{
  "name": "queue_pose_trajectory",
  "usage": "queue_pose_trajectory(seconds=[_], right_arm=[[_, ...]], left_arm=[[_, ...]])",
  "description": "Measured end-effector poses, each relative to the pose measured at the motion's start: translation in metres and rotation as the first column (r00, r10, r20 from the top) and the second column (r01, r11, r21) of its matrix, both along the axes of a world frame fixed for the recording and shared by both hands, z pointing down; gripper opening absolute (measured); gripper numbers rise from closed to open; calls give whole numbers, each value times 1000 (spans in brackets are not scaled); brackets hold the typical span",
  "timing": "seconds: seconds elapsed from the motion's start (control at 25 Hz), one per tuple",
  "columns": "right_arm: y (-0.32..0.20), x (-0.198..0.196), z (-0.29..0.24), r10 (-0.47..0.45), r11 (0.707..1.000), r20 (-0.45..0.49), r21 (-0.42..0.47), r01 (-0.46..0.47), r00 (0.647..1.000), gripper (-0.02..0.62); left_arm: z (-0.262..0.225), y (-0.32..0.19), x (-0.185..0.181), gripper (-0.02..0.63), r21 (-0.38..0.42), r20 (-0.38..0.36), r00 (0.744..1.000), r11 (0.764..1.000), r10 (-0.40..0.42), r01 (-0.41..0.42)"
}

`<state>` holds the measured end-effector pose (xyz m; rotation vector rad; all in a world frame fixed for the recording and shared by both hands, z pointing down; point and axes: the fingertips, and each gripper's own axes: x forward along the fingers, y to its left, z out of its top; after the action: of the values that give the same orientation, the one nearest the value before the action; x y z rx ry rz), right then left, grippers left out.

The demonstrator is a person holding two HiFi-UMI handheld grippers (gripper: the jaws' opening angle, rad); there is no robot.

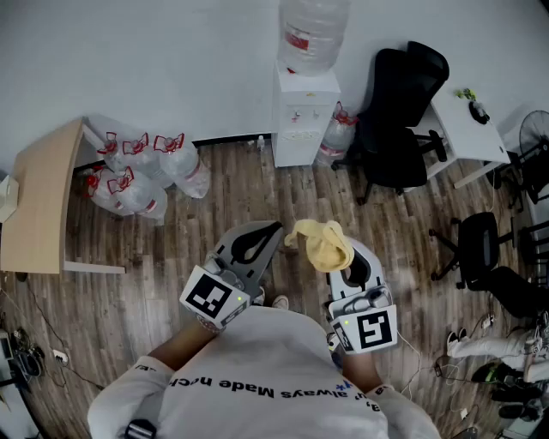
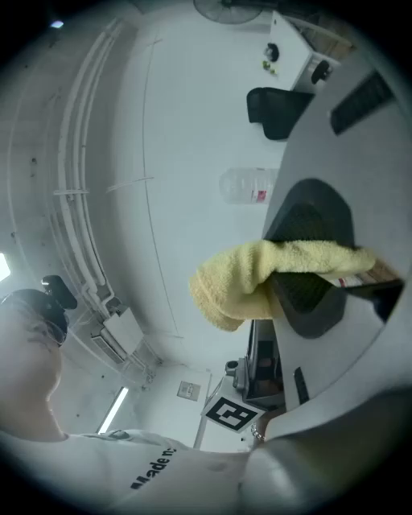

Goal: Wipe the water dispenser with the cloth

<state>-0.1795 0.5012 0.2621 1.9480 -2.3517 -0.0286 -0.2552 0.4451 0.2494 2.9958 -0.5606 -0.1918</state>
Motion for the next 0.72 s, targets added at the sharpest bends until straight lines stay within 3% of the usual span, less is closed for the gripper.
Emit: queue_pose_trajectory(seconds=[0.72], right_arm=[[-37, -56, 15, 28, 999, 25, -21, -27, 999, 63]], left_arm=[[17, -39, -62, 17, -36, 22, 1000, 999, -1, 2]])
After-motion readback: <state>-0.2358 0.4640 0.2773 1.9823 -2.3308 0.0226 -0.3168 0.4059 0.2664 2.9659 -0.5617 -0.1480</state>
